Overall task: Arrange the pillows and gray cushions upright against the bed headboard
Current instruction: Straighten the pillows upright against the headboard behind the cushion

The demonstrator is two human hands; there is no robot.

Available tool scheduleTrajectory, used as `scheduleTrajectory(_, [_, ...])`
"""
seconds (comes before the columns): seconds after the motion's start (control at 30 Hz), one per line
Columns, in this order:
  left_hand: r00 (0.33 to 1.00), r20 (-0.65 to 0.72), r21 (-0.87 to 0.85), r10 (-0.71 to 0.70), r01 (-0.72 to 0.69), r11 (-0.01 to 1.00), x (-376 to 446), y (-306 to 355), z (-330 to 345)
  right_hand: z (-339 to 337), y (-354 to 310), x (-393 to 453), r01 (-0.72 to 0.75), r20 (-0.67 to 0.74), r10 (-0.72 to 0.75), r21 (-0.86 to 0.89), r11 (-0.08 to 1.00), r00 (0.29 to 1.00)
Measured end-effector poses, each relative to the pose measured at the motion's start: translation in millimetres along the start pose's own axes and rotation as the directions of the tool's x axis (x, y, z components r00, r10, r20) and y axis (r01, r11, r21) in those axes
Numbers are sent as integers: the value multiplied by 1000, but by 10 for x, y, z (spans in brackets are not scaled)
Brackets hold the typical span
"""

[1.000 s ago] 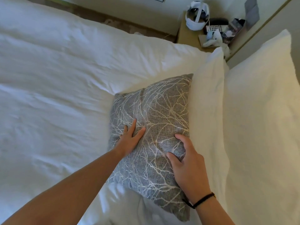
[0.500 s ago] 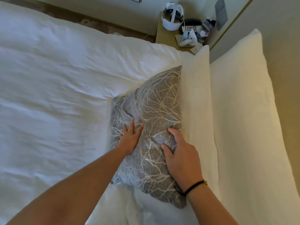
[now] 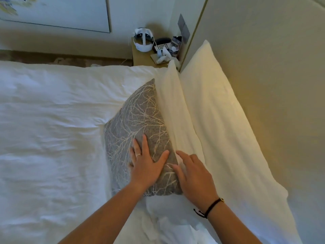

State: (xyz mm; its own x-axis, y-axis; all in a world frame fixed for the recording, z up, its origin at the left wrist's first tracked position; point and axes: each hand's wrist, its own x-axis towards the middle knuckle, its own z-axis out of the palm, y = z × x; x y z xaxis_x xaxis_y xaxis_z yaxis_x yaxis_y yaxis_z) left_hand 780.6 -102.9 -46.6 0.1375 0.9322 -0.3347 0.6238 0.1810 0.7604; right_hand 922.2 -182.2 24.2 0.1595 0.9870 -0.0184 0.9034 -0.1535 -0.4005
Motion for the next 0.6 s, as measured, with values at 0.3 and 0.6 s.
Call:
scheduleTrajectory(0.3, [998, 69, 193, -14, 1, 981, -425, 311, 92, -218, 607, -1297, -369, 174, 404, -203, 907, 898])
scheduleTrajectory(0.6, [997, 74, 186, -25, 11, 982, -589, 319, 165, -155, 758, -1586, -394, 128, 472, -389, 833, 872])
